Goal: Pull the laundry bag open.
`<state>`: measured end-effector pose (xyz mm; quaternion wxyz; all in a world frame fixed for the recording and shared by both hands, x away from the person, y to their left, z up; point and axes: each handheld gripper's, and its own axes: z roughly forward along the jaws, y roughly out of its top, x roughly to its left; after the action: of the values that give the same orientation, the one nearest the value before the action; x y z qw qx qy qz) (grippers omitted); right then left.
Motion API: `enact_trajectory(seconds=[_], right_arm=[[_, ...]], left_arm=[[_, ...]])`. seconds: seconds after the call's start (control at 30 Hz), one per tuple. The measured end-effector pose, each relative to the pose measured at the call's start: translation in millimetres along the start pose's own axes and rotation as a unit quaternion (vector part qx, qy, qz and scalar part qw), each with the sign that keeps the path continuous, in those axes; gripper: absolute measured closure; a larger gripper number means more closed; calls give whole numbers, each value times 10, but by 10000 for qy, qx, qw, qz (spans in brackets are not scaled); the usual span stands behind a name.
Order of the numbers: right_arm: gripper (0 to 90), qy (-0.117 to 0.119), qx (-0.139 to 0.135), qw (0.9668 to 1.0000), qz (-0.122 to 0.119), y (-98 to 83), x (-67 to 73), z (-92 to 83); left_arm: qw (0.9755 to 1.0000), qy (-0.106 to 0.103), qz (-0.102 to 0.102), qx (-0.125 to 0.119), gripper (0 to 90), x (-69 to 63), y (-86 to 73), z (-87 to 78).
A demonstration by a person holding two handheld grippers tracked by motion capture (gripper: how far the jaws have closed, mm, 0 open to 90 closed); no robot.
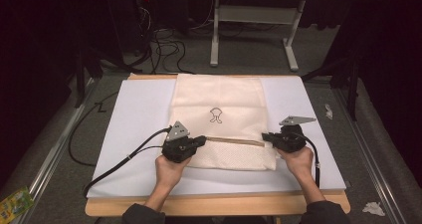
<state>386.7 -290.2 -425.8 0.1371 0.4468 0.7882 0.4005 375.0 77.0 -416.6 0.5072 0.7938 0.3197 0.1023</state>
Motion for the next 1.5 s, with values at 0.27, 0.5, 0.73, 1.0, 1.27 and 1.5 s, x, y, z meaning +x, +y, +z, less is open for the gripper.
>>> enact_trajectory(seconds=[0.27, 0.5, 0.73, 1.0, 1.27, 1.5], right_arm=[[885, -19, 29, 10000, 10, -6, -6, -4], [886, -33, 47, 10000, 13, -6, -5, -1], [885, -27, 41, 10000, 2, -5, -4, -3], [885, -57, 70, 10000, 25, -18, -25, -7], [885, -71, 90, 9999, 35, -30, -43, -1], [885, -100, 107, 9999, 46, -33, -52, 0]], left_arm=[[10000, 54, -53, -25, 874, 39, -20, -53], [9999, 104, -67, -55, 874, 68, -21, -103], [9999, 103, -42, -20, 874, 70, -30, -104], [9997, 183, -118, -60, 874, 121, -66, -167], [9996, 239, -145, -85, 875, 159, -73, -222], [9993, 286, -197, -105, 874, 204, -99, -273]])
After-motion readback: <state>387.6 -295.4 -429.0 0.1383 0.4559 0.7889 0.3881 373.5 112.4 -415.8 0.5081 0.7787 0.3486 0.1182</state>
